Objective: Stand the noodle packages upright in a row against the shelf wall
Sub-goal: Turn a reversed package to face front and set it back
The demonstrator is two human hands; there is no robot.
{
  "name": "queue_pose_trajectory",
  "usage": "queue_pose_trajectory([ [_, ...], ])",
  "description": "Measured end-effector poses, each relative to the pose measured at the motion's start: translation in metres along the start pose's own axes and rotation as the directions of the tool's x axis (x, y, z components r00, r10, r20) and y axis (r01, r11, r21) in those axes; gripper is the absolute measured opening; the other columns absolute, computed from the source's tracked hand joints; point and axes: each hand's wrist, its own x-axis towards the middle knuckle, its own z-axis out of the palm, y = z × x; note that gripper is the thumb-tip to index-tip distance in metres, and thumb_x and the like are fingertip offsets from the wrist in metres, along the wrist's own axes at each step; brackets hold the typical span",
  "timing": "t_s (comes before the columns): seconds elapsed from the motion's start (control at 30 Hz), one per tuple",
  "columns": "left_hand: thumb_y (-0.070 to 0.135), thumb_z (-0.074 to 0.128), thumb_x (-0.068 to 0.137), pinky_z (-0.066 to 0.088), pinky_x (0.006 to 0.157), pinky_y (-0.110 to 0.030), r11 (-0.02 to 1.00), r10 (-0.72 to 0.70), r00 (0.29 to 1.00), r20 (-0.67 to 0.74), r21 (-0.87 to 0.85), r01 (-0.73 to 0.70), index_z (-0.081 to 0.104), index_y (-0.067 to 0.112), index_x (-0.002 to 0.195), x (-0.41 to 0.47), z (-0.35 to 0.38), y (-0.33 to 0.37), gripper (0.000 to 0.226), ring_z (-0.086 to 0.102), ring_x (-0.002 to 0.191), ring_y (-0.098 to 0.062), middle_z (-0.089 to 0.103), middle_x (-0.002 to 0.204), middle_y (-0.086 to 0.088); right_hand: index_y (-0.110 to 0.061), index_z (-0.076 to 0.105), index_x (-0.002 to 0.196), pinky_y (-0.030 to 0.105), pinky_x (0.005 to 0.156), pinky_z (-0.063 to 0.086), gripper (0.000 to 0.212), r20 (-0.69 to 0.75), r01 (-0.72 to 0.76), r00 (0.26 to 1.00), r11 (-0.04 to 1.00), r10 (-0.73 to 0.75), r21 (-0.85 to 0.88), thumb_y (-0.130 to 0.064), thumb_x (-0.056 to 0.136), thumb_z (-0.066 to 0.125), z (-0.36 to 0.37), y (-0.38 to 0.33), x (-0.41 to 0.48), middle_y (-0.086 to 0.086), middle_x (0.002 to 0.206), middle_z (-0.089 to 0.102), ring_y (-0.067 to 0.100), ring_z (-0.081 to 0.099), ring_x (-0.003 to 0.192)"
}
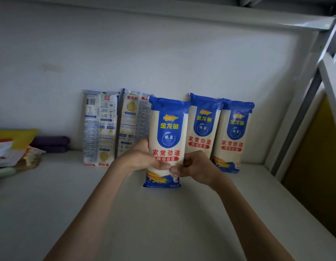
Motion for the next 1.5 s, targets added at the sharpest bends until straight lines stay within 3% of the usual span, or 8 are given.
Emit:
queue_pose_trajectory([
  [0.1,0.006,0.09,0.059,0.053,0.094,-0.042,0.999,-0.043,0.998,-0.041,-0.026,0.042,0.067,0.017,0.108,0.001,0.002,-0.009,0.055,0.067,0.102,-0.015,0.074,0.103,0.003,-0.007,0.067,0.108,0.034,0.079,0.06,0.03,-0.119,-0.115,0.985,0.991,0.123,0.068,-0.027,0.087,0.067,-0.019,0.0,-0.002,0.004,0.101,0.072,0.021,0.07,0.092],
  [0.2,0.006,0.089,0.061,0.053,0.092,-0.042,0.995,-0.053,0.995,-0.085,-0.089,0.045,0.068,0.016,0.106,0.003,0.002,-0.011,0.051,0.067,0.101,-0.015,0.074,0.103,0.002,-0.004,0.063,0.099,0.037,0.069,0.059,0.03,-0.508,-0.281,0.812,0.955,0.289,0.094,-0.031,0.087,0.068,-0.03,0.015,0.002,0.009,0.096,0.068,0.027,0.069,0.081],
  [0.3,0.008,0.089,0.06,0.054,0.091,-0.039,0.996,-0.05,0.997,-0.058,-0.077,0.046,0.069,0.018,0.106,0.002,0.0,-0.014,0.051,0.067,0.1,-0.014,0.075,0.102,0.004,0.0,0.063,0.1,0.036,0.063,0.055,0.032,-0.652,-0.357,0.706,0.934,0.277,0.01,-0.028,0.085,0.07,-0.024,0.032,0.002,0.012,0.089,0.066,0.029,0.065,0.079],
  [0.57,0.001,0.086,0.063,0.049,0.098,-0.038,0.986,-0.111,0.988,0.105,0.133,0.097,0.062,0.028,0.111,0.0,0.0,-0.026,0.06,0.06,0.107,-0.012,0.069,0.109,0.007,-0.001,0.053,0.122,0.04,0.093,0.051,0.047,-0.655,-0.277,0.722,0.961,0.222,0.02,-0.005,0.08,0.074,-0.007,0.041,0.004,0.015,0.122,0.061,0.031,0.058,0.115],
  [1.03,0.001,0.082,0.07,0.049,0.082,-0.027,1.0,-0.014,0.982,-0.189,0.002,0.014,0.063,0.021,0.12,0.013,0.019,-0.039,0.057,0.058,0.101,-0.011,0.066,0.111,0.005,0.001,0.059,0.107,0.042,0.074,0.054,0.042,-0.7,-0.456,0.68,0.873,0.217,-0.171,-0.014,0.074,0.08,-0.022,0.036,0.0,0.019,0.107,0.066,0.035,0.063,0.097],
  [1.17,0.005,0.081,0.072,0.046,0.082,-0.026,0.999,0.023,0.967,-0.254,0.028,-0.016,0.057,0.019,0.125,0.02,0.027,-0.046,0.06,0.059,0.108,-0.014,0.064,0.116,0.004,-0.005,0.056,0.108,0.045,0.078,0.058,0.031,-0.627,-0.513,0.727,0.828,0.279,-0.226,-0.017,0.083,0.07,-0.03,0.017,0.003,0.012,0.101,0.064,0.033,0.067,0.092],
  [1.37,0.011,0.079,0.076,0.05,0.096,-0.038,0.981,0.111,0.935,-0.336,0.185,-0.05,0.052,0.02,0.13,0.027,0.041,-0.052,0.062,0.059,0.112,-0.019,0.063,0.121,-0.002,-0.005,0.071,0.106,0.043,0.09,0.056,0.019,-0.421,-0.238,0.892,0.963,0.166,-0.124,-0.011,0.088,0.066,-0.01,0.0,0.014,0.005,0.098,0.068,0.025,0.065,0.099],
  [1.5,0.023,0.077,0.078,0.053,0.089,-0.044,0.953,0.152,0.903,-0.402,0.303,-0.026,0.054,0.022,0.119,0.025,0.048,-0.055,0.047,0.061,0.105,-0.02,0.065,0.114,-0.003,-0.005,0.071,0.11,0.027,0.075,0.056,0.026,-0.361,-0.207,0.923,0.964,0.136,-0.167,-0.014,0.085,0.07,0.01,0.01,0.018,0.01,0.102,0.072,0.021,0.066,0.093],
])
